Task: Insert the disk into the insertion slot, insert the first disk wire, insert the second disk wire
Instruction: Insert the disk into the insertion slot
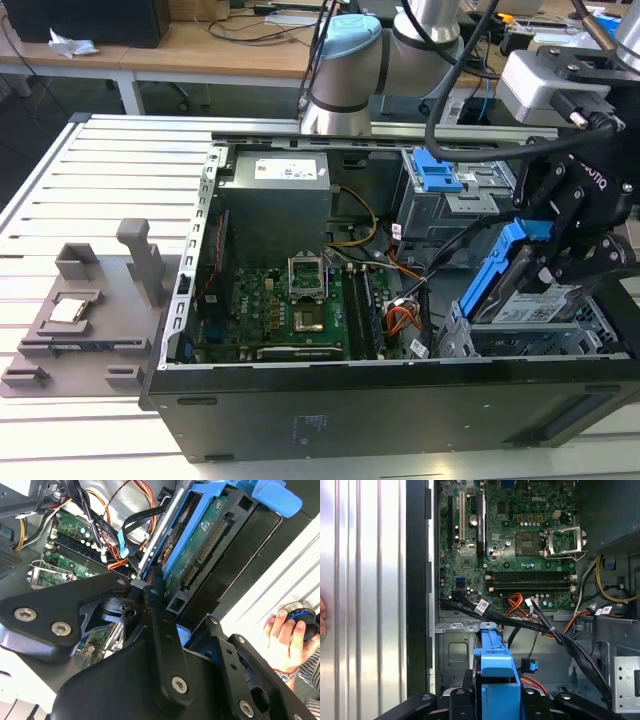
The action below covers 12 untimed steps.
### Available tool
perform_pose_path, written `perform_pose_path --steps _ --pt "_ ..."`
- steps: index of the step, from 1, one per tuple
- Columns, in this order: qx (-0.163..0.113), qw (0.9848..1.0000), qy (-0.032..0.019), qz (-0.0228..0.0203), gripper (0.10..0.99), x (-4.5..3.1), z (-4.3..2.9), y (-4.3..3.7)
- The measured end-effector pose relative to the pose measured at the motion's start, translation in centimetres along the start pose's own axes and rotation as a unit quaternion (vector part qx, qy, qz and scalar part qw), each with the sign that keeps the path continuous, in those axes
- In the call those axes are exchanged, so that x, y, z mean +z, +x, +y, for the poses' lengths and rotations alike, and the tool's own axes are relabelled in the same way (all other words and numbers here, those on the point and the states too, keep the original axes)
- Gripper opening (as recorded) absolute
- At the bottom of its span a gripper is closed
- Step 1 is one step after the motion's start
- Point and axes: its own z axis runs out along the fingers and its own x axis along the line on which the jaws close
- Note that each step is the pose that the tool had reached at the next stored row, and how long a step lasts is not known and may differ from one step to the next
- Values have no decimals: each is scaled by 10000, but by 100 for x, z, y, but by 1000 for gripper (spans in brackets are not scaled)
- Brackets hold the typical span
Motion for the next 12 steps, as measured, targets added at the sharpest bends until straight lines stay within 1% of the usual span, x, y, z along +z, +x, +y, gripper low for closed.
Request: perform_pose_path --steps 2,8,9,11,12 --pt "0 10000 0 1 365 29 -1 0" --pt "0 10000 0 1 365 32 -1 0" --pt "0 10000 0 1 376 31 -1 0" --pt "0 10000 0 0 502 32 -1 0" --pt "0 10000 0 0 502 33 -1 0"
